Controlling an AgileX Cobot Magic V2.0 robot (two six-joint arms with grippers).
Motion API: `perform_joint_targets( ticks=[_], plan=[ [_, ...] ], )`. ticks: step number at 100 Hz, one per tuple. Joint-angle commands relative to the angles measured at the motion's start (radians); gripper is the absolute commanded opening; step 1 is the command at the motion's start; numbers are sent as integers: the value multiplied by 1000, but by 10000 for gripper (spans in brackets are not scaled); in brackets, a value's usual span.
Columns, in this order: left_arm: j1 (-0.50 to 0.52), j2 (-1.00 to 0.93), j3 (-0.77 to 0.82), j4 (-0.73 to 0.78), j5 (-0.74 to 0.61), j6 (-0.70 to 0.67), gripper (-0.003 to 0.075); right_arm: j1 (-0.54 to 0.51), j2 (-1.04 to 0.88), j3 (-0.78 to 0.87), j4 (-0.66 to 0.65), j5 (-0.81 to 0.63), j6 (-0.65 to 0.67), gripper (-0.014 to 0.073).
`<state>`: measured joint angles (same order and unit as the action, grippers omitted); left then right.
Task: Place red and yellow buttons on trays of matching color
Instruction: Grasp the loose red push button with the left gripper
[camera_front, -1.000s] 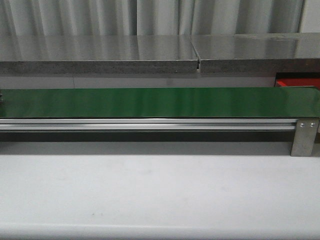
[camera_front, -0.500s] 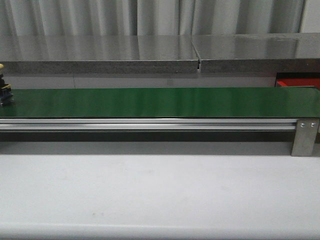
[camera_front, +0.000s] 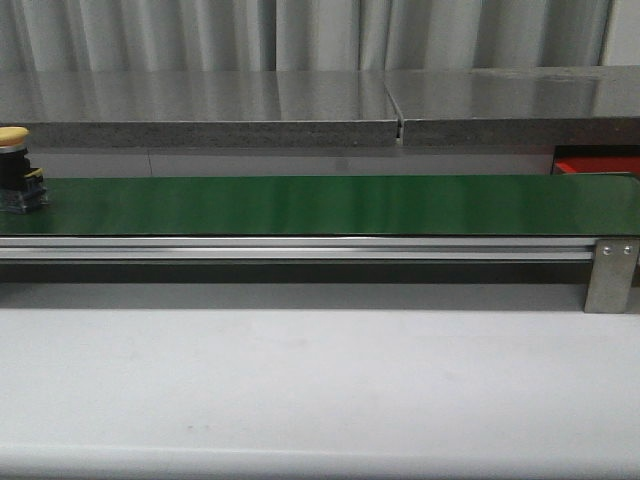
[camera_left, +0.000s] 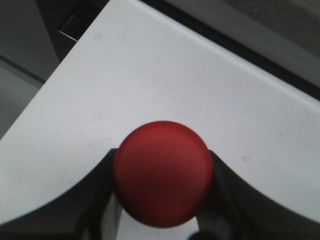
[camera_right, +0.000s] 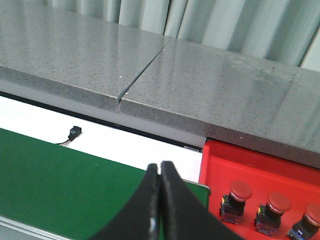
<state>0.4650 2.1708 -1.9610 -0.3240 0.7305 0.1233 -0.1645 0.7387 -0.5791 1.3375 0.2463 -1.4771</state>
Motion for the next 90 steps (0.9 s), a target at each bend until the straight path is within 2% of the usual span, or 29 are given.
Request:
perform_joint_targets(
  ticks=[1, 21, 38, 72, 90],
  plan=[
    [-12, -124, -35, -19, 7, -2, -20, 1, -6, -27, 22, -19, 2, -59],
    [-74, -228, -16, -17, 50, -2, -20, 1, -6, -27, 22, -19, 2, -59],
    [-142, -301, 74, 4, 45, -2, -20, 1, -6, -27, 22, -19, 2, -59],
    [-247, -418, 393, 38, -125, -2, -20, 1, -6, -27, 22, -19, 2, -59],
    [-276, -424, 505, 45, -206, -2, -20, 1, -6, -27, 22, -19, 2, -59]
  ],
)
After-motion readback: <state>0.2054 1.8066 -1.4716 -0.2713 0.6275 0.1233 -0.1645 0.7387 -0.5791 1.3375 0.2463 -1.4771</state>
